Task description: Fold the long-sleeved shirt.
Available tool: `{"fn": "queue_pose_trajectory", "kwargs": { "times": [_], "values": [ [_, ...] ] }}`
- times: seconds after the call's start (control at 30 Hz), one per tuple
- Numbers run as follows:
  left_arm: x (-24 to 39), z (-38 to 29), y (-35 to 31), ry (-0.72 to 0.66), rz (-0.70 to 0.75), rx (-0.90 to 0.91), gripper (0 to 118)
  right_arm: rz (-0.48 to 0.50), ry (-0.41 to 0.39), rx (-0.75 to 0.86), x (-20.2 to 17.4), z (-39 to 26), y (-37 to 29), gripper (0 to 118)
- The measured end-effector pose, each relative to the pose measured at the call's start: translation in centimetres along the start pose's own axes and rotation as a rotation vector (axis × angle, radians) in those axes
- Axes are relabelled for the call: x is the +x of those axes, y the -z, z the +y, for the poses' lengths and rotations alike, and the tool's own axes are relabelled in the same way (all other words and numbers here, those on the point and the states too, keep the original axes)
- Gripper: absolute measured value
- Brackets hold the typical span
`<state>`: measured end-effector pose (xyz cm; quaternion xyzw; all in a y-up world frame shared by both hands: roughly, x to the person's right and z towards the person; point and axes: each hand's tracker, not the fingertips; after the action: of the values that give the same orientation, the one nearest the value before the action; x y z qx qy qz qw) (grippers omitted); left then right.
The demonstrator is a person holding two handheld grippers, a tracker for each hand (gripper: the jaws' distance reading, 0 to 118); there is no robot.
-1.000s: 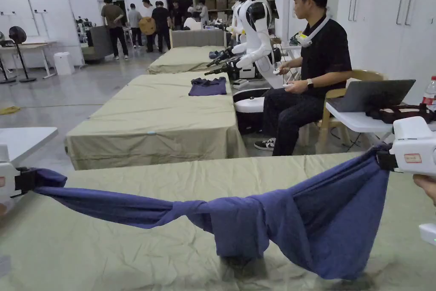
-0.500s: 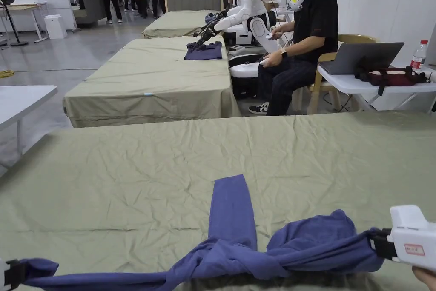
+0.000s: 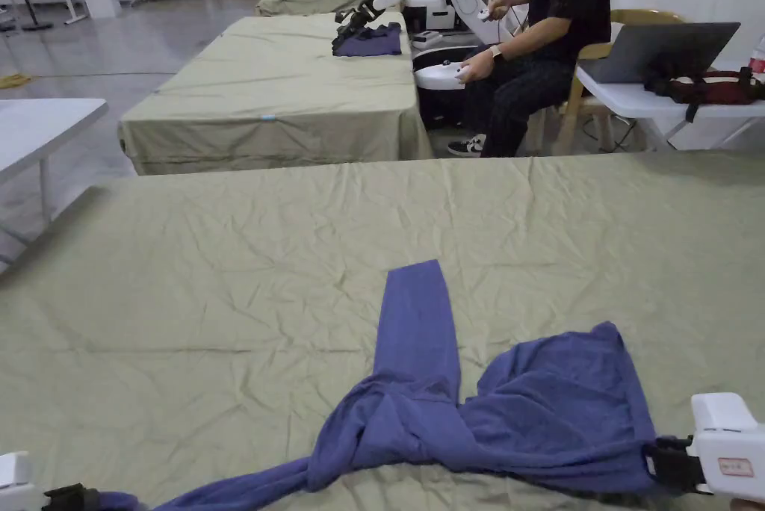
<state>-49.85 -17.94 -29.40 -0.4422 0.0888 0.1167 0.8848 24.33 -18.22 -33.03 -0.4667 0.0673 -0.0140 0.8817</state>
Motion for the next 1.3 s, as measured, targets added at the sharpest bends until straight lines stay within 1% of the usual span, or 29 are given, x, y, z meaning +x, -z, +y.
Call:
{"fn": "queue_pose_trajectory", "kwargs": {
  "times": [0.03,0.1,0.17,0.27,0.37,0.47,0.53,0.6,0.67,0.7,0.73,0.8,0.9,0.97,1.0,1.03,1.07,1.1,1.13,1.2,1.3],
  "values": [
    [0.1,0.0,-0.5,-0.009,-0.007,0.016,51,-0.004,-0.006,-0.001,-0.1,-0.1,-0.2,49],
    [0.6,0.2,-2.0,-0.017,-0.030,0.070,51,-0.022,-0.047,0.027,-0.5,-0.2,-1.3,49],
    [2.0,0.5,-3.6,-0.003,-0.055,0.118,50,-0.036,-0.053,0.064,-1.0,-0.3,-2.6,49],
    [5.3,0.5,-5.9,0.081,-0.108,0.168,50,-0.018,-0.038,0.151,-2.2,-0.3,-5.3,49],
    [9.3,-0.1,-7.9,0.174,-0.175,0.203,50,-0.021,-0.031,0.224,-3.9,-0.6,-7.7,49],
    [13.1,-1.1,-9.2,0.267,-0.246,0.216,42,-0.006,-0.043,0.286,-5.5,-1.3,-9.8,47],
    [15.6,-2.0,-10.1,0.312,-0.268,0.243,26,-0.011,-0.046,0.307,-6.5,-1.9,-10.9,37],
    [17.6,-3.1,-10.7,0.345,-0.301,0.263,21,-0.018,-0.051,0.338,-7.3,-2.7,-11.6,31],
    [19.3,-3.8,-10.7,0.367,-0.307,0.261,7,-0.027,-0.043,0.354,-7.7,-3.3,-11.9,5],
    [20.0,-4.1,-10.6,0.372,-0.316,0.256,2,-0.028,-0.037,0.366,-7.8,-3.6,-12.1,2],
    [19.9,-4.1,-9.7,0.371,-0.344,0.238,1,-0.023,-0.036,0.370,-7.8,-3.8,-12.1,2],
    [20.5,-3.9,-8.9,0.379,-0.383,0.189,0,-0.006,-0.035,0.360,-7.6,-3.7,-11.9,2],
    [21.7,-2.8,-7.1,0.454,-0.390,0.110,0,-0.019,-0.045,0.352,-7.9,-3.8,-11.6,2],
    [22.6,-1.2,-5.3,0.475,-0.391,0.074,0,-0.013,-0.042,0.346,-7.6,-3.7,-10.9,2],
    [23.3,-0.3,-4.2,0.485,-0.394,0.043,2,-0.008,-0.037,0.341,-7.6,-3.6,-10.6,2],
    [23.6,0.5,-3.3,0.491,-0.391,0.032,11,-0.003,-0.032,0.334,-7.5,-3.5,-10.3,2],
    [24.1,1.3,-2.1,0.504,-0.375,0.022,27,-0.002,-0.029,0.329,-7.3,-3.5,-9.7,2],
    [24.6,2.0,-0.8,0.523,-0.368,0.008,51,-0.001,-0.027,0.324,-7.3,-3.4,-9.3,2],
    [25.3,2.6,0.4,0.546,-0.364,-0.037,57,0.001,-0.027,0.316,-7.3,-3.3,-8.9,2],
    [26.2,3.7,3.2,0.564,-0.348,-0.078,54,-0.002,-0.032,0.300,-7.2,-3.1,-7.9,2],
    [27.9,4.8,6.8,0.595,-0.338,-0.097,54,-0.017,-0.041,0.270,-7.0,-2.8,-6.4,2]
  ]
}}
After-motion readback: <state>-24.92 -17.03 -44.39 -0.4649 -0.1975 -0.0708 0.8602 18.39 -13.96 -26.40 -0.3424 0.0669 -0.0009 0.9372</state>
